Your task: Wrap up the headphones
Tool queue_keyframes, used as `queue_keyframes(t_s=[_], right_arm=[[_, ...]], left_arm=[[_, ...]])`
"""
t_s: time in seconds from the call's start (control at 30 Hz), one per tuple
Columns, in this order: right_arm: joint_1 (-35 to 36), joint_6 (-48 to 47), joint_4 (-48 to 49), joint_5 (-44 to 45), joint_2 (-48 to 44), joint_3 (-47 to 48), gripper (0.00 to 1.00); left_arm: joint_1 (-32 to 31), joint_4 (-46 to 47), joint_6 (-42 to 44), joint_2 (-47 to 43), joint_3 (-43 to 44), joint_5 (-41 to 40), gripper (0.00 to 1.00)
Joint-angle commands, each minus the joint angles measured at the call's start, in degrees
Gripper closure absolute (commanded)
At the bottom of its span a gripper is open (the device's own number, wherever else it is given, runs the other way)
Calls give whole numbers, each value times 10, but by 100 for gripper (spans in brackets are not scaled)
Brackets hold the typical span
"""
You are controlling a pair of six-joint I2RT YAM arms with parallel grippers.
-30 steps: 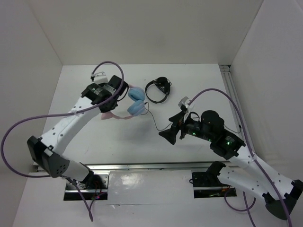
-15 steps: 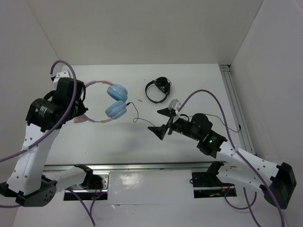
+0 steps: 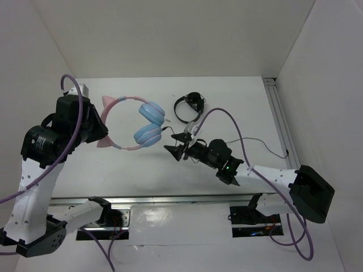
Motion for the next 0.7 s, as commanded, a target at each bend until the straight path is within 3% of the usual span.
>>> queue_keyframes(t_s=[0.0,0.1,0.2,0.33,0.47,0.67], right_arm=[[2,7,134,41,24,-5,44],[2,20,149,41,33,-11,82],[2,34,171,27,31,-33,99],[2,47,184,27,-17,-91,100],[2,70,207,29,-84,-155,91],[2,76,213,18,-80,-156,84]], left_arm=[[4,80,-23,-19,4,53,100],[4,90,-39,-32,4,59,100],[4,117,-55,-47,-8,81,100],[4,147,-61,-53,-22,149,100],[4,193,-72,-82,-45,213,100],[4,244,-92,-81,-50,292,100]])
